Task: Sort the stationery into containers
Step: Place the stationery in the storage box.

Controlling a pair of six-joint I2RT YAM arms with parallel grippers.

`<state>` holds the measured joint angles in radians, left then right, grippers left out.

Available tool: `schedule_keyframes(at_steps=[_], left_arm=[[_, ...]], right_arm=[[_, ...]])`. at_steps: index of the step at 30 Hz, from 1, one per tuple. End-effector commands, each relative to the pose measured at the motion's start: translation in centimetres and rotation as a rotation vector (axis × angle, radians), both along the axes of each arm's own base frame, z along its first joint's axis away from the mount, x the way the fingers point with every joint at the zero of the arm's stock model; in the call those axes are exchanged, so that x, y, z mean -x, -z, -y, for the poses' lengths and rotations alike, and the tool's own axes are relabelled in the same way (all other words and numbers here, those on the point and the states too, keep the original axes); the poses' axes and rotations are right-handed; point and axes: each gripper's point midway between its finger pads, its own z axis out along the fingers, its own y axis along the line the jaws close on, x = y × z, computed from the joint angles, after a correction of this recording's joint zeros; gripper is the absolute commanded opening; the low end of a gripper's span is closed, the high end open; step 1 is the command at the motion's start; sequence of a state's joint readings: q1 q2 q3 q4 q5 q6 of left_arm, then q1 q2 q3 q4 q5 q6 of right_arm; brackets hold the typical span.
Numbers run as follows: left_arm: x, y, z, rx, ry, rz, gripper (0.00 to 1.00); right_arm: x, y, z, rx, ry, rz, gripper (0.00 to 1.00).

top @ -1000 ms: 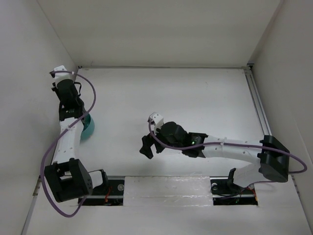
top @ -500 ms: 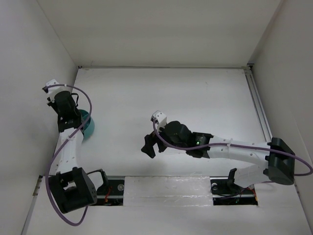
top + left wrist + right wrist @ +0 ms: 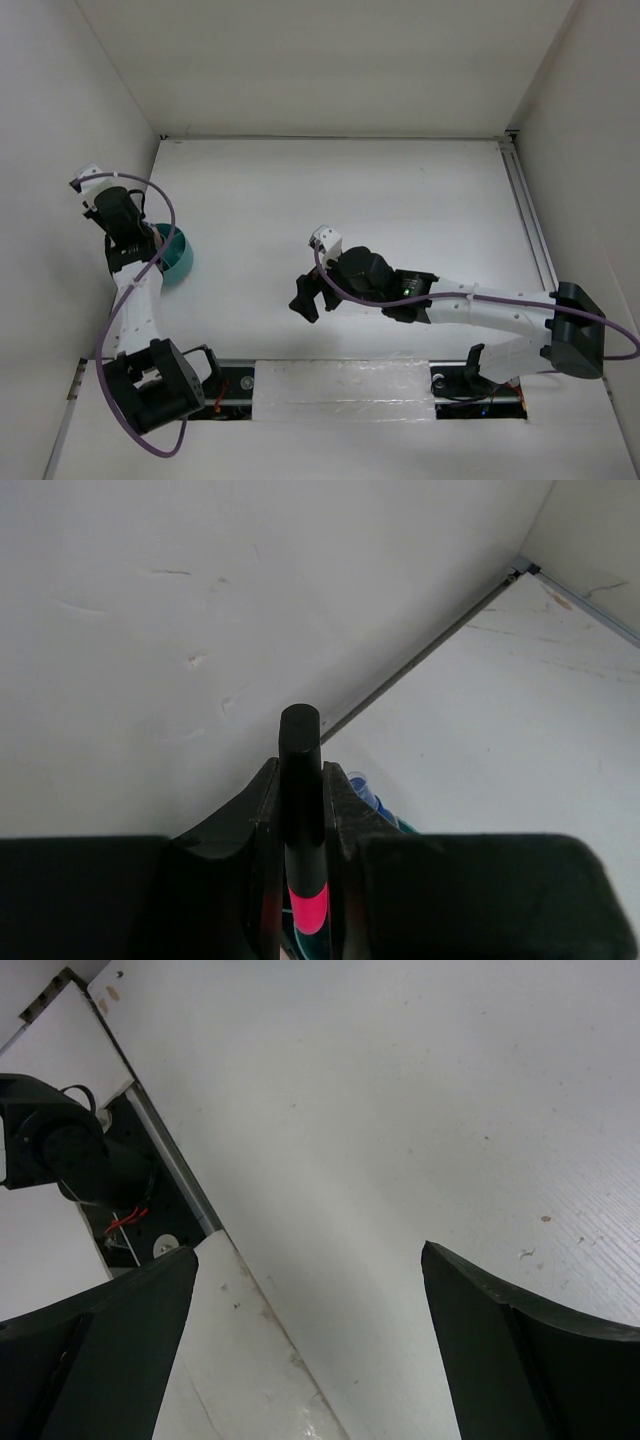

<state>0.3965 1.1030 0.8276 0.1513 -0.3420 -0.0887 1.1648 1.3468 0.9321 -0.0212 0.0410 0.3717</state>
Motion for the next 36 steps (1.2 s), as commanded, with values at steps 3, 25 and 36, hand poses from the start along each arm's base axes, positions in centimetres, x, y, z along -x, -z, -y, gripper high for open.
schedule_keyframes(at_steps=[3,25,36], left_arm=[[0.0,-1.1,-0.8,0.003,-0.066,0.065,0.0],[1.0,0.2,-3.0,-0.062,-0.186,-0.01,0.0],[-0.4,1.5,-3.3,-0.038,-0.178,-0.011,0.01]], right_arm=[[0.1,-0.2,-0.1,-0.009,-0.012,0.017,1.0],[0.6,-1.0,-0.1,-0.027,-0.043,0.021,1.0],[1.3,-1.0,-0.4,-0.042,-0.079,0.01,1.0]])
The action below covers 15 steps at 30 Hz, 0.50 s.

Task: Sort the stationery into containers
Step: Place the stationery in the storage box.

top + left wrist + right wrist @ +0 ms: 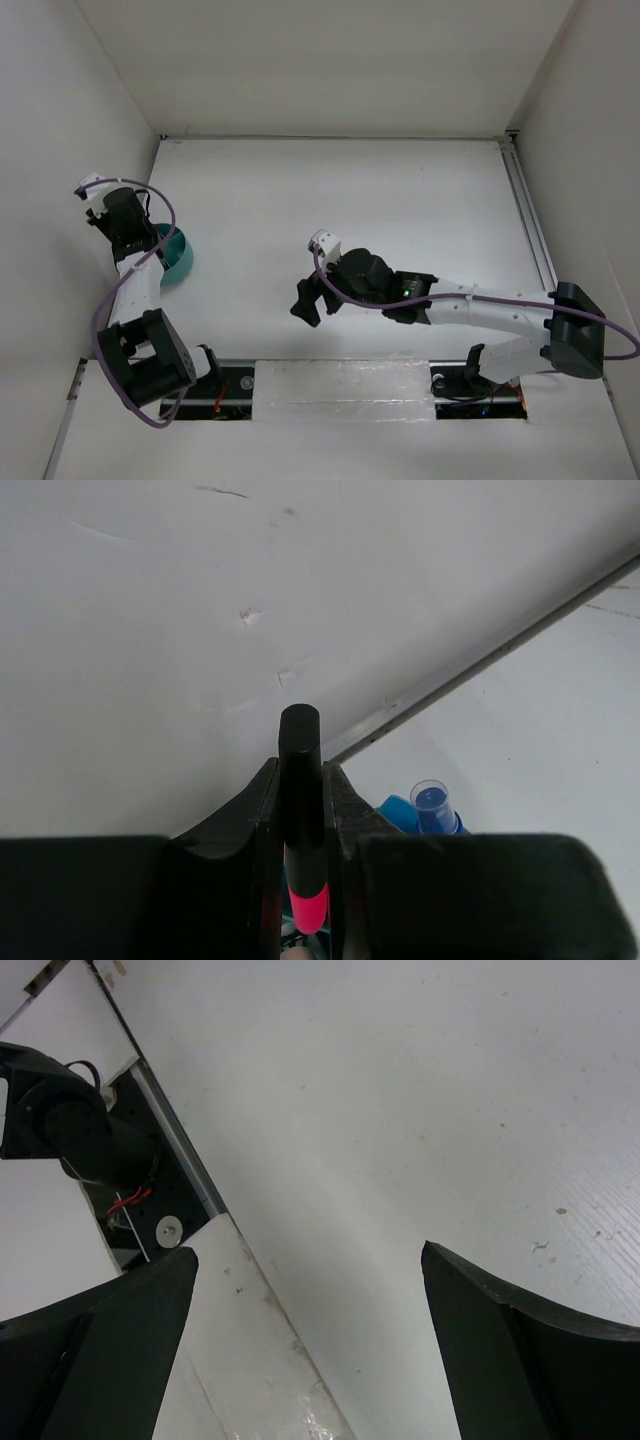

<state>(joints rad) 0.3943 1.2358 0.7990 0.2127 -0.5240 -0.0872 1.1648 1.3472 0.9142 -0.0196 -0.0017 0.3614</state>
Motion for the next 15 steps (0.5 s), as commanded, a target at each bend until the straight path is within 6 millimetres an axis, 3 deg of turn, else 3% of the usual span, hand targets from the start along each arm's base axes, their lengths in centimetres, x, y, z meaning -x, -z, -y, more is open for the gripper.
schedule_keyframes(at_steps=[1,8,15], left_arm=[[-1.4,-2.8,-0.7,-0.031,-0.005,0.098,0.01],[-2.6,-1.1,-0.7,0.014,0.004,0.078,0.0],[-2.3,-0.9,-0.9,0.017,-0.028,0.093,0.0]], right_arm=[[0.5,-1.7,-0.5,-0.055,-0.036,0.024,1.0],[0.5,-2.3,-0.3,-0.072,-0.036,0.031,1.0],[0.7,-3.9,0.0,-0.113,-0.032,0.04,1.0]])
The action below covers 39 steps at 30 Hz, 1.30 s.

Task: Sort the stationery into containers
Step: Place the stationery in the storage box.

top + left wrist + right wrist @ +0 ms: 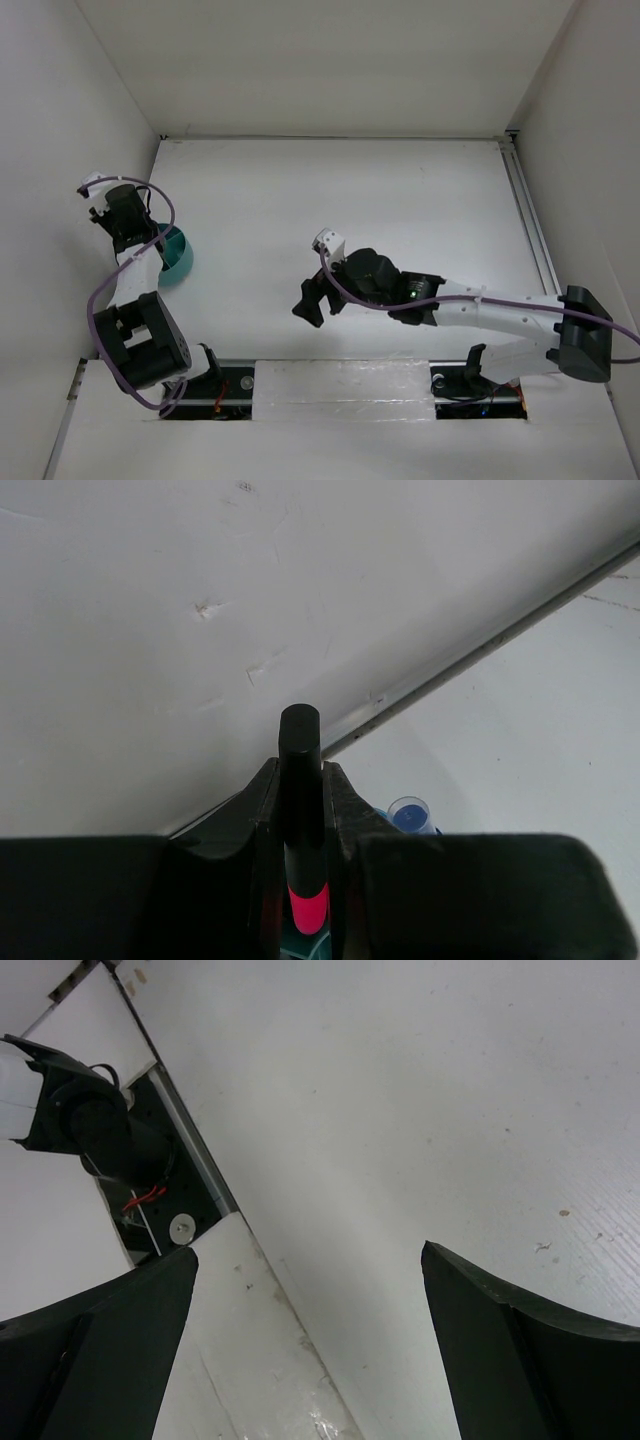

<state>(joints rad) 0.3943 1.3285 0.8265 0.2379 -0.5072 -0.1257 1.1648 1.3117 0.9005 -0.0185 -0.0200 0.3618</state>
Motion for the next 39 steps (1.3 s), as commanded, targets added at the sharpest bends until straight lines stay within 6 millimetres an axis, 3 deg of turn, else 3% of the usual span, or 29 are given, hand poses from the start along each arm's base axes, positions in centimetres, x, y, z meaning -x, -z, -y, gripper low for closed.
schedule_keyframes(at_steps=[1,6,10,14,21,28,34,39], left_arm=[[-0.6,-2.7,-0.6,-0.024,-0.034,0.097,0.0],[0.2,-0.4,-0.8,-0.003,-0.076,0.067,0.0],[0.2,0.2,-0.8,0.0,-0.076,0.058,0.0],[0.2,0.2,-0.8,0.0,-0.076,0.058,0.0],[1.0,0.7,-0.7,-0.022,-0.121,0.039,0.12],[0.7,0.8,-0.1,-0.027,-0.105,0.021,0.13],[1.2,0.8,-0.1,-0.026,-0.128,0.034,0.24],[1.4,0.9,-0.1,-0.022,-0.139,0.032,0.24]], right_arm=[[0.2,-3.1,-0.3,-0.089,-0.016,0.038,1.0],[0.2,-4.0,0.2,-0.11,-0.006,0.052,1.0],[0.1,-4.6,0.7,-0.124,0.015,0.066,1.0],[0.1,-4.9,0.8,-0.132,0.015,0.069,1.0],[0.1,-4.9,0.8,-0.132,0.015,0.069,1.0],[-0.2,-5.3,1.0,-0.135,0.029,0.087,1.0],[-0.2,-5.3,1.0,-0.135,0.029,0.087,1.0],[-0.2,-5.3,1.0,-0.135,0.029,0.087,1.0]])
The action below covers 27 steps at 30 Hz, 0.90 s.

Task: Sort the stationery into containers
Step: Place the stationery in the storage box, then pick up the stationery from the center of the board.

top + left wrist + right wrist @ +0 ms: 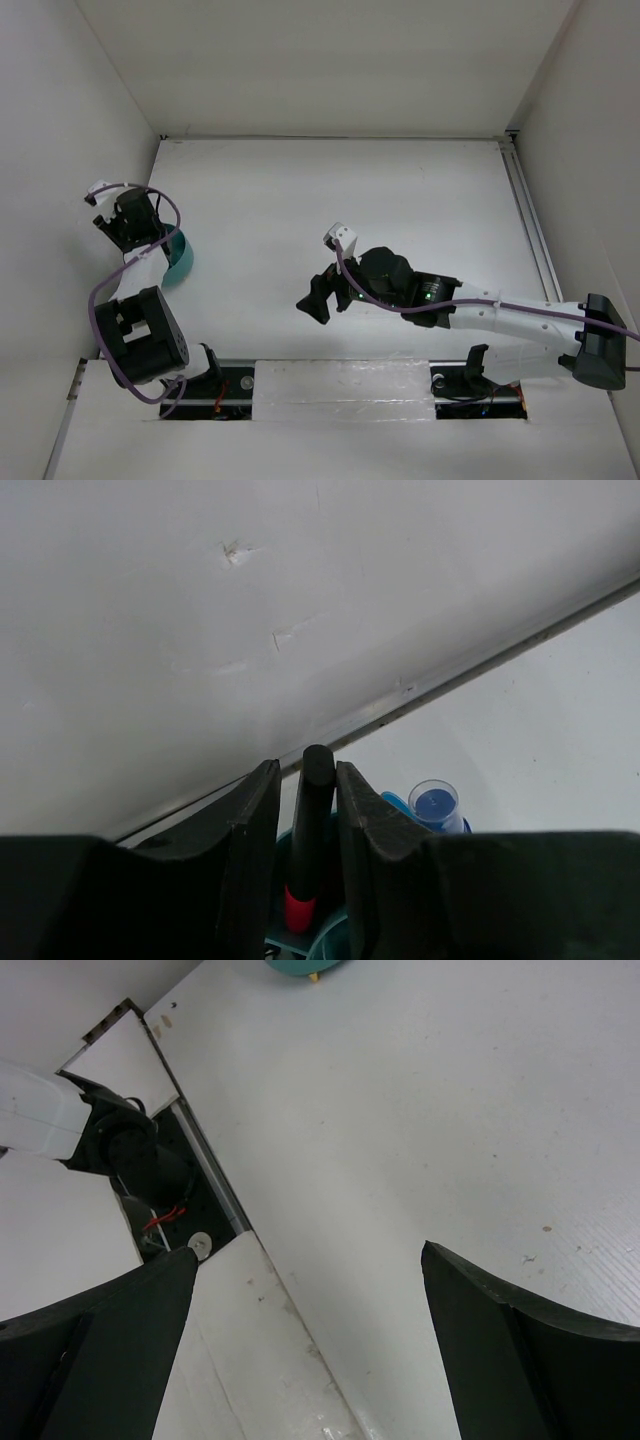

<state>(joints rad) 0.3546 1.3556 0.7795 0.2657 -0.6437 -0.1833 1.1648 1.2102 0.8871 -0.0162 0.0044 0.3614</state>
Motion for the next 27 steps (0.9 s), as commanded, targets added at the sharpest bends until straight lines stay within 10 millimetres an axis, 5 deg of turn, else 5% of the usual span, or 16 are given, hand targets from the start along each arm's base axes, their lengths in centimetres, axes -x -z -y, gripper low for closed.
schedule_keyframes(at_steps=[1,15,17,19,24,25,27], left_arm=[[0.2,-1.0,-0.3,-0.017,-0.035,0.048,0.26],[0.8,-4.4,0.4,-0.011,-0.025,0.128,0.6],[0.7,-6.8,0.4,-0.016,-0.031,0.194,0.72],[1.1,-7.9,0.7,0.001,-0.042,0.228,1.0],[3.2,-12.9,1.8,0.083,-0.128,0.487,1.0],[3.1,-13.8,2.3,0.082,-0.085,0.488,1.0],[2.5,-16.1,4.2,0.1,0.054,0.536,1.0]], right_arm=[[-0.4,-1.9,0.0,-0.054,0.015,0.045,1.0],[-0.6,-1.5,-0.5,-0.046,0.015,0.042,1.0],[-1.0,-1.5,-0.4,-0.042,0.042,0.049,1.0],[-1.7,-1.0,-0.3,-0.037,0.088,0.031,1.0],[-5.3,1.4,1.1,0.031,0.257,-0.032,1.0],[-6.2,0.7,1.4,0.021,0.301,-0.036,1.0],[-8.2,2.2,3.2,0.073,0.438,-0.078,1.0]])
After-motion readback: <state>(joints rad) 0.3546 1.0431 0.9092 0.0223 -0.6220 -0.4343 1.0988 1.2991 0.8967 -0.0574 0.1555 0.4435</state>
